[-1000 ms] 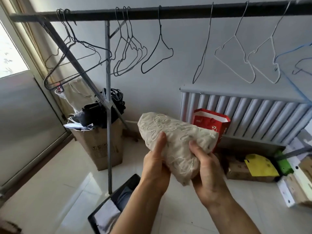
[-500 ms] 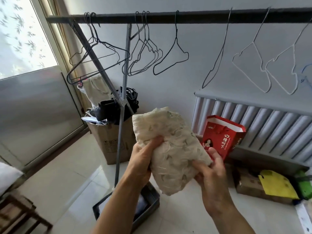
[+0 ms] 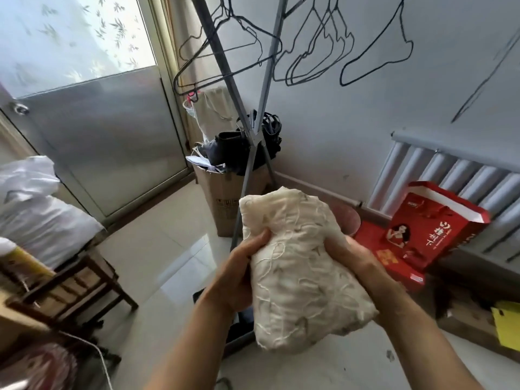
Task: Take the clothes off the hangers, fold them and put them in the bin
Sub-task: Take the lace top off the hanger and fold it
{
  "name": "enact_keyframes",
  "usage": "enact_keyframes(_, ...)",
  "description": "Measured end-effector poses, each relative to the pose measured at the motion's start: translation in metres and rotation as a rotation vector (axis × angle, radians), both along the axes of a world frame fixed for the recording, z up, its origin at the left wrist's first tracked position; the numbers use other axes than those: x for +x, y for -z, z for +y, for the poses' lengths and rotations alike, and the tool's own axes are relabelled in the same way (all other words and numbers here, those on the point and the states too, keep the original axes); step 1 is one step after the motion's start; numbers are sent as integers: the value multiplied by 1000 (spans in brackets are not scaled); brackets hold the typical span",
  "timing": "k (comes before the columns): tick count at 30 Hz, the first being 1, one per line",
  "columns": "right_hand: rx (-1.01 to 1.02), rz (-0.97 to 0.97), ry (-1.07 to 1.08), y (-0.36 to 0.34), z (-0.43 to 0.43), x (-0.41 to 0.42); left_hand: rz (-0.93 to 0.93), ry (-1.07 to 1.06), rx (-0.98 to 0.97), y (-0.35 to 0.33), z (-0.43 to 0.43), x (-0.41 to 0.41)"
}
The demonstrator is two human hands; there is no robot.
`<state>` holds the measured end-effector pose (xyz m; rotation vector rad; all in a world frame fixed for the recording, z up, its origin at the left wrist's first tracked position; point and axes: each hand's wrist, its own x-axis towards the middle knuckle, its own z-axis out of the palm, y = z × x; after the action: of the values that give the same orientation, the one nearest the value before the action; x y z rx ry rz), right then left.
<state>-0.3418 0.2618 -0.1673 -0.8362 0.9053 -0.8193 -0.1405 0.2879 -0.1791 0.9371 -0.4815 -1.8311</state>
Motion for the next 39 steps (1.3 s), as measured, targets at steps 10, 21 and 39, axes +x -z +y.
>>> enact_keyframes(10,109,-6,74,57,-82,145,-154,-162,66,57,-61,134)
enact_keyframes(21,169,156,-117,130,-170,259,-546,-468,90,146,-142,220)
enact_keyframes(39,608,55,-412,397,-307,311,-77,-358,322,378,-232,276)
